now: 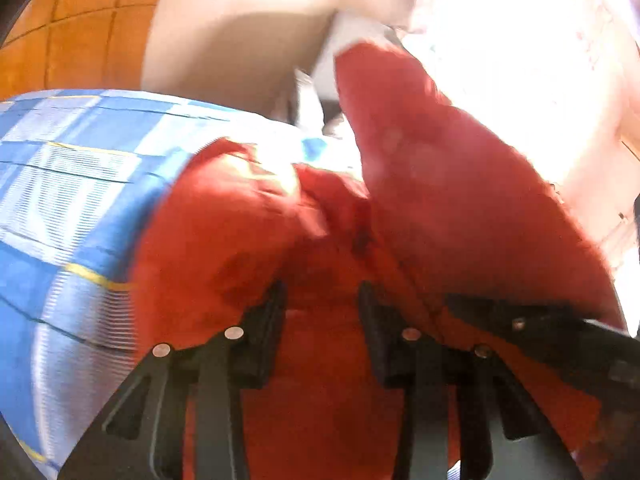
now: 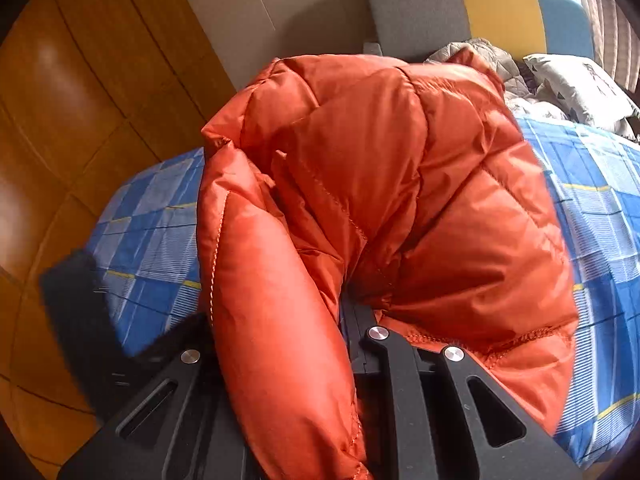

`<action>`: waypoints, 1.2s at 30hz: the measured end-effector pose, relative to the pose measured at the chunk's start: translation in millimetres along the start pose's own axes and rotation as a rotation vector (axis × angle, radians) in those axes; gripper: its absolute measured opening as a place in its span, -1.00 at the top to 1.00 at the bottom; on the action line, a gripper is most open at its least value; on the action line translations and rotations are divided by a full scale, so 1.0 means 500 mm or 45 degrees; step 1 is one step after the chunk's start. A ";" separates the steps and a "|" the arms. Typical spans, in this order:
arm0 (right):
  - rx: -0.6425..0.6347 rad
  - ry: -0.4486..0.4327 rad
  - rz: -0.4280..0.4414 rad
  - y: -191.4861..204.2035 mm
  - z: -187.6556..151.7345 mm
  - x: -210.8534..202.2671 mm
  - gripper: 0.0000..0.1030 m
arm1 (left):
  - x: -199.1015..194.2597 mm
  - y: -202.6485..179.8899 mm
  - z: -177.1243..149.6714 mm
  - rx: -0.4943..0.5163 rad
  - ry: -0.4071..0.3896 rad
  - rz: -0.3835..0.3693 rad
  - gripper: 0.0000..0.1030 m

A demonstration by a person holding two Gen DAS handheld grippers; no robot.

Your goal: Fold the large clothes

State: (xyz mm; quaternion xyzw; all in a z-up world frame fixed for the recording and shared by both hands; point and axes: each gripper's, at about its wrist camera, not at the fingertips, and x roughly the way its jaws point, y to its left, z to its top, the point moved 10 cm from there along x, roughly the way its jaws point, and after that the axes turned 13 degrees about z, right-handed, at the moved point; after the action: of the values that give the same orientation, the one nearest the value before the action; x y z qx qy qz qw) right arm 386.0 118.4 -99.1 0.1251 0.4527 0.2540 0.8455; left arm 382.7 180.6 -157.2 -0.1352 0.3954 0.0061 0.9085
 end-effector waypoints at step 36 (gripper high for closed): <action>-0.132 -0.074 -0.021 0.017 -0.069 0.032 0.68 | -0.100 0.089 0.044 -0.060 -0.066 0.023 -0.16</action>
State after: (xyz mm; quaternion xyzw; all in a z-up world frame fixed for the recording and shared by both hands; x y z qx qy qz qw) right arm 362.1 133.4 -125.9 0.0848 0.4153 0.2665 0.8656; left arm 359.1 233.6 -117.6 -0.1529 0.3726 0.0272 0.9149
